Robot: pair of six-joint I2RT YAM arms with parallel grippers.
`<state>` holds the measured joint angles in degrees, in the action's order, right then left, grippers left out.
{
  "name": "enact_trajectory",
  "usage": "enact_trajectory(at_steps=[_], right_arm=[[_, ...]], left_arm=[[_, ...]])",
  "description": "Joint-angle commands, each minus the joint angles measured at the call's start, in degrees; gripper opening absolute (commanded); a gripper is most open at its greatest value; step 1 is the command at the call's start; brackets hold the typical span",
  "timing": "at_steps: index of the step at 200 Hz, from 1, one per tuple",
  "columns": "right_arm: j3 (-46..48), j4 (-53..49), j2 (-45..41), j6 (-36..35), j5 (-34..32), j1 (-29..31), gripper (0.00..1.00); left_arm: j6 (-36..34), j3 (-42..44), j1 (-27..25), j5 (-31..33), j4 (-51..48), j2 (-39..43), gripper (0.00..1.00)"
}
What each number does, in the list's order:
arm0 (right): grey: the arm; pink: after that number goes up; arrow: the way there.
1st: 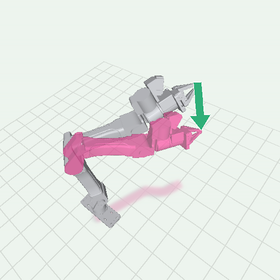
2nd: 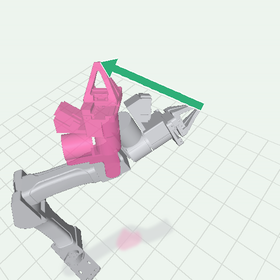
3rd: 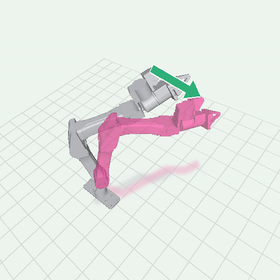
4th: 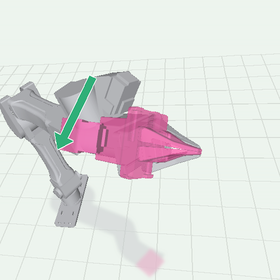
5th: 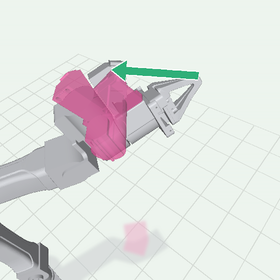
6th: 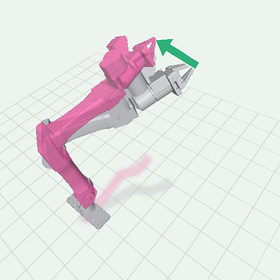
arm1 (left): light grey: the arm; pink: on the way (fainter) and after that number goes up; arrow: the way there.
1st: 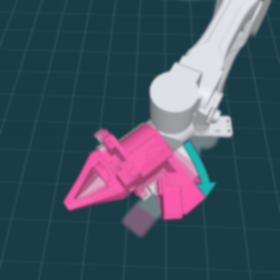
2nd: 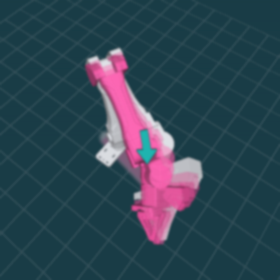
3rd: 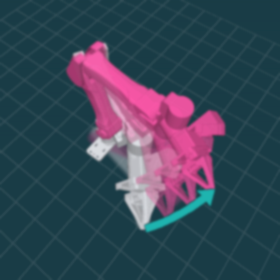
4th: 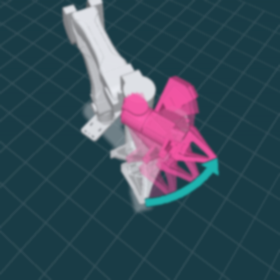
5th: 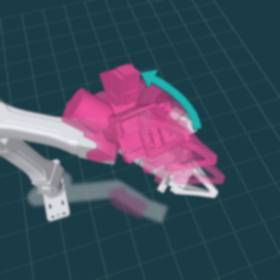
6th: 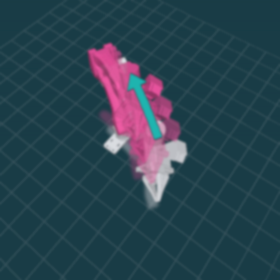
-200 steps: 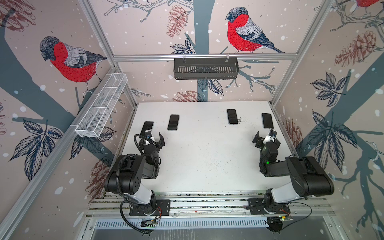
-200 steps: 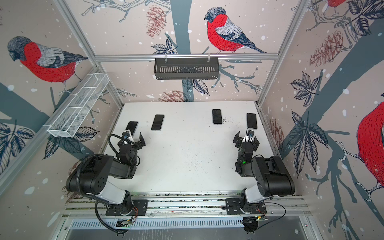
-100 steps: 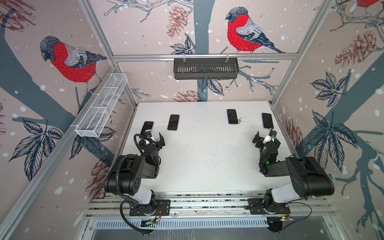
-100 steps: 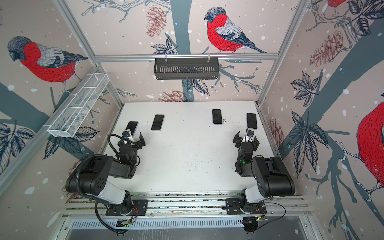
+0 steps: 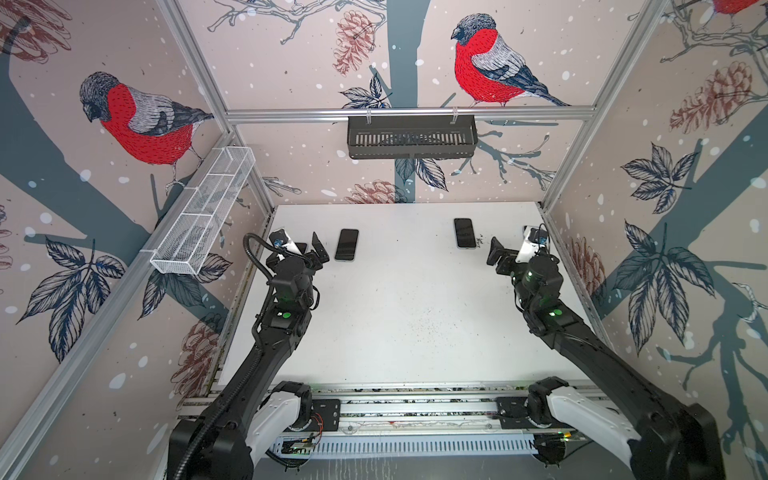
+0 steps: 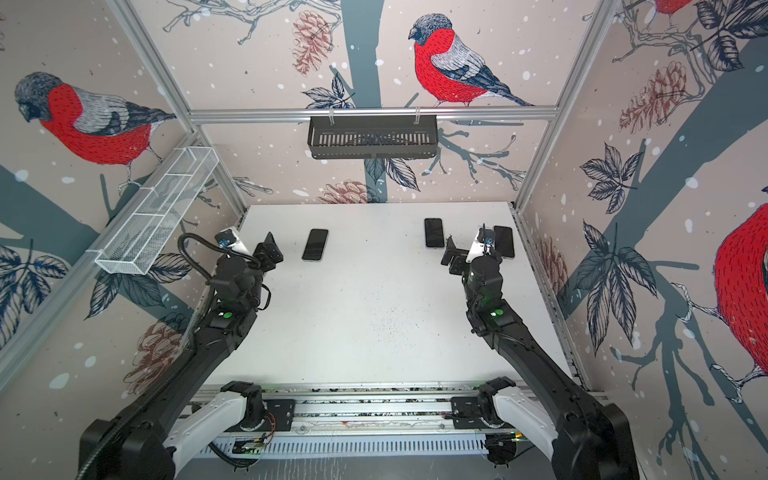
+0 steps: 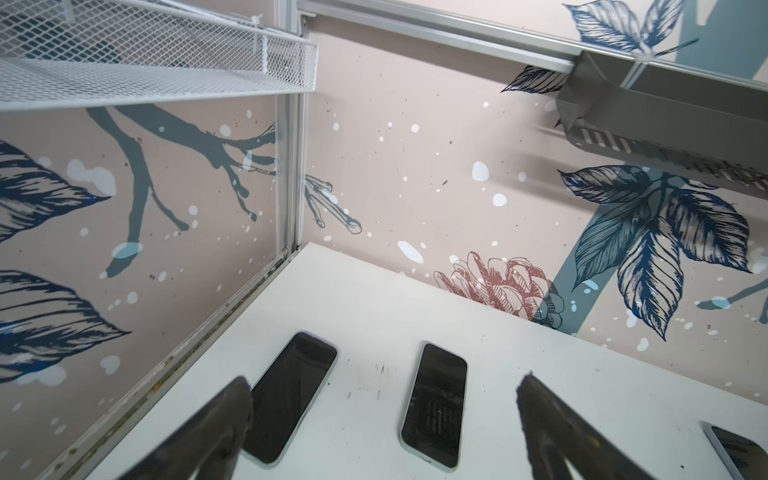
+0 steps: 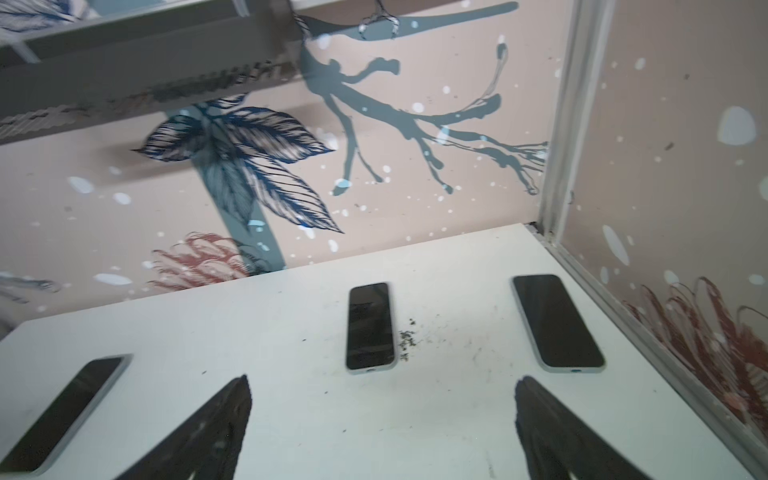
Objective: Take the phone out of the phone case
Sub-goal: 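Move the left gripper over the nearest phone while the right gripper advances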
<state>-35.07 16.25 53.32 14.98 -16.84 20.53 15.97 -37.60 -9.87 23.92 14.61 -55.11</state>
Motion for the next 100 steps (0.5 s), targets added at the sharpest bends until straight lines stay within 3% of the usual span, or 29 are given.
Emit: enact_trajectory(at_steps=[1,43,100], right_arm=[[-2.34,-10.9,-3.93,1.2,4.14,2.06,0.99],[-6.77,-21.7,-9.13,2.16,8.13,3.8,1.0],[-4.14,-25.18,-14.32,5.69,14.25,5.4,1.0]], left_arm=[[5.39,-6.17,0.02,3.08,-23.92,-1.37,0.98],[2.52,-16.23,0.45,-1.16,-38.33,-9.98,0.98],[-4.86,-25.25,7.91,-6.68,-45.44,-23.09,0.98]])
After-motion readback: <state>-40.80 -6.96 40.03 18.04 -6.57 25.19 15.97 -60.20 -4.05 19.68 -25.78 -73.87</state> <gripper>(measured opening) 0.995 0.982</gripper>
